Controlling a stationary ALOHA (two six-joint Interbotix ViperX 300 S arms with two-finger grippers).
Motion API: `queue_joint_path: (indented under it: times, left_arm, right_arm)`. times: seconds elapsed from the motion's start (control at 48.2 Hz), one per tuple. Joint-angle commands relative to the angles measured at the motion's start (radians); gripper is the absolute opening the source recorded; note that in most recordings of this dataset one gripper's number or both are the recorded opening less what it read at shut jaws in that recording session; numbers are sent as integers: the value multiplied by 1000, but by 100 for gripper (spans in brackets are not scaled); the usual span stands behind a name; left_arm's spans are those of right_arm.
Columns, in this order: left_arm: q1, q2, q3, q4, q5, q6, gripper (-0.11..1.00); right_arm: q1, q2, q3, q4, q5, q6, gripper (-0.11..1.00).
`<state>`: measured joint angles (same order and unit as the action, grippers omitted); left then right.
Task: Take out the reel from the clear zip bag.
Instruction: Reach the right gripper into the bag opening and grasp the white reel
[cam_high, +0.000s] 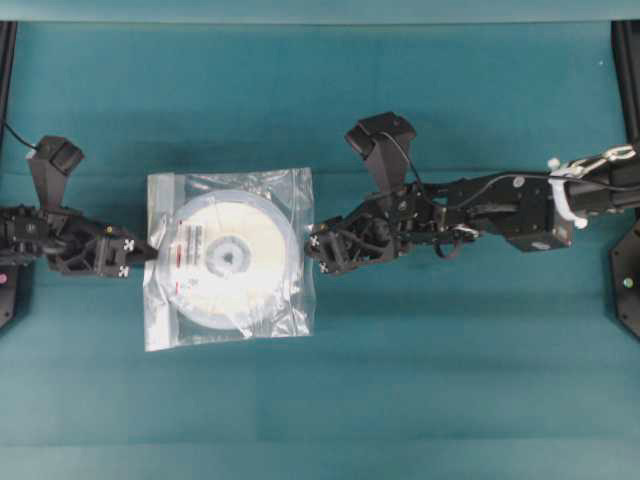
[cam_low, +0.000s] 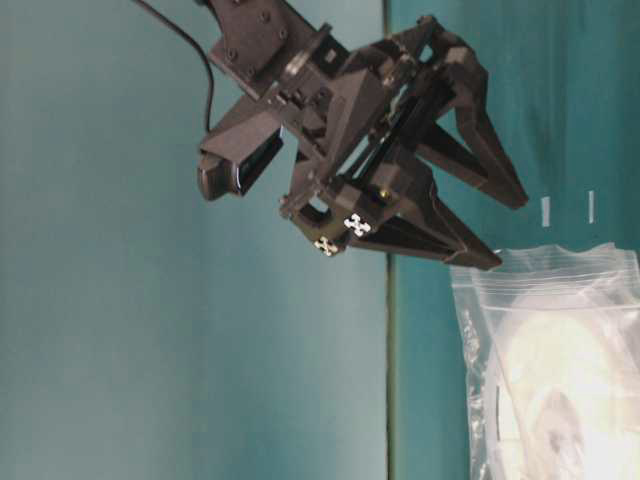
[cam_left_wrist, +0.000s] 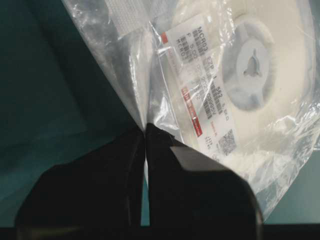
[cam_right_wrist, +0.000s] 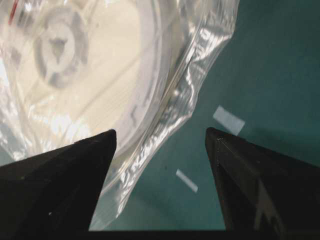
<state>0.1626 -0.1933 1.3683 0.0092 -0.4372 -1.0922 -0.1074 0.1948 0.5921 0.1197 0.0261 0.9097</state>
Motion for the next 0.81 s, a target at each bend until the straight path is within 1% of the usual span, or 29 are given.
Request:
queue_joint_path:
  times: [0.0,0.456,0.788]
  left_arm:
    - [2,-2,-5,3,-3,2,0]
    - [2,-2,-3,3,-3,2,0]
    - [0,0,-8,3,-3,2,0]
  right_arm:
    - [0,5,-18,0,-3,8,86]
    - [3,83,-117,2,-3,9,86]
    - [14,123,-149,2,8,11,85]
